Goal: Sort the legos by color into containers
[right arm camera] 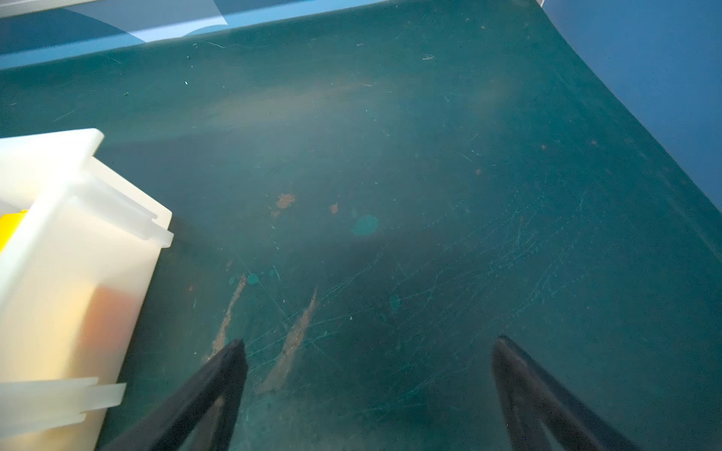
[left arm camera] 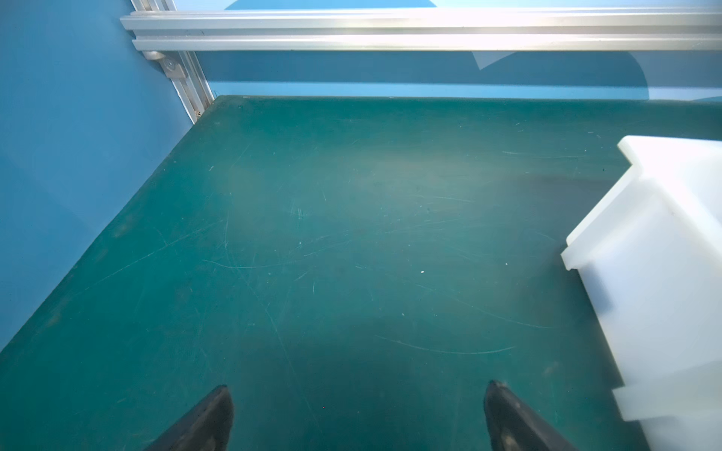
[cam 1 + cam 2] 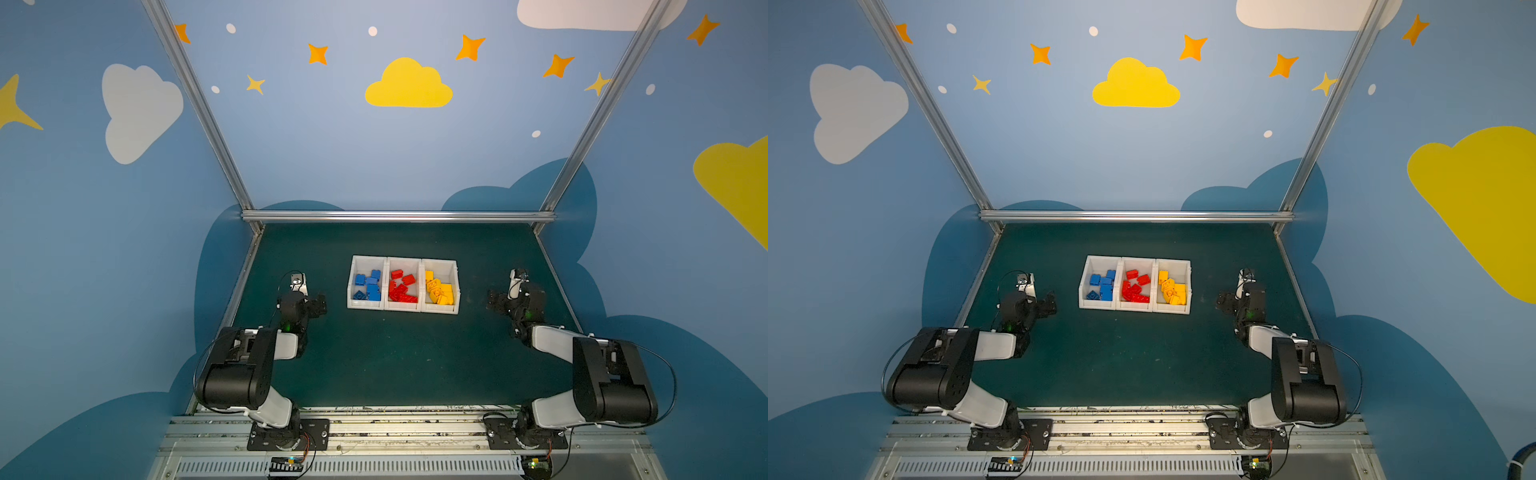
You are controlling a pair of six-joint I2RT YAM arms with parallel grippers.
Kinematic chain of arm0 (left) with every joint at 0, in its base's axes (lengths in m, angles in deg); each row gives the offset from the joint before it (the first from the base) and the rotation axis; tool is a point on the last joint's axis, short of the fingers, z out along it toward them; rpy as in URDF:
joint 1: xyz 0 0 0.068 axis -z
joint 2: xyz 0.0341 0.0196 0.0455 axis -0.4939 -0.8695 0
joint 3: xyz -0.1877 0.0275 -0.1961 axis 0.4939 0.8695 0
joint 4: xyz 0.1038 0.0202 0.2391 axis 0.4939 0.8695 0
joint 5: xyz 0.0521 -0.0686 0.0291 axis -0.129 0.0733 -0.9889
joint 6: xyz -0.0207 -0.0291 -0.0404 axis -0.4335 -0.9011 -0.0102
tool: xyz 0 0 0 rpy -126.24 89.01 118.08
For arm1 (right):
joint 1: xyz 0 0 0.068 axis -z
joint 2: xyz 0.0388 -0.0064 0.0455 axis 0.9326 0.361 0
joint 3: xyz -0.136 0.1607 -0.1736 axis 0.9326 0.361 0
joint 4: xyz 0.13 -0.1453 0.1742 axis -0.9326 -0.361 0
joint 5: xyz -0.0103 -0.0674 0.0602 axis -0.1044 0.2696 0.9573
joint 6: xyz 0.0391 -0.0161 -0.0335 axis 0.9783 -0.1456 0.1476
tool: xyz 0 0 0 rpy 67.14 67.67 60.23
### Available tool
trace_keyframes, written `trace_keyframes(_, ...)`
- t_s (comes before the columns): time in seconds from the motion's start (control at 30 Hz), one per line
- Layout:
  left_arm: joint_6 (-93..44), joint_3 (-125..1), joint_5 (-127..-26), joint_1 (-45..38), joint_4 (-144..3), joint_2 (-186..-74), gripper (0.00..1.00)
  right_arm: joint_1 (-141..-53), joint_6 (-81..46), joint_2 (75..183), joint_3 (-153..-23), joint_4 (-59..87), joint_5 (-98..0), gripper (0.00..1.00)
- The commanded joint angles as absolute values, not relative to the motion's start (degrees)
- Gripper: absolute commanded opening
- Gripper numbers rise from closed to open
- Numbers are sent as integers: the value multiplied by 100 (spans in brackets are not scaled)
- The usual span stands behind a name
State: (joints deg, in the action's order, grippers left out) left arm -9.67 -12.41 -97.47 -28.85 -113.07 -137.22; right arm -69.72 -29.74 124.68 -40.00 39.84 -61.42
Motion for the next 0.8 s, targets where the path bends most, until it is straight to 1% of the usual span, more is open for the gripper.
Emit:
trace_keyframes(0.0, -921, -1278, -9668, -2905, -11394, -13618, 100, -7022, -2990, 12409, -4099, 3906, -6210, 97)
trace_keyframes(0.77, -921, -1277, -9668, -2903, -11386, -13611, 100, -7059, -2996, 12413, -4128, 3863, -6281, 97)
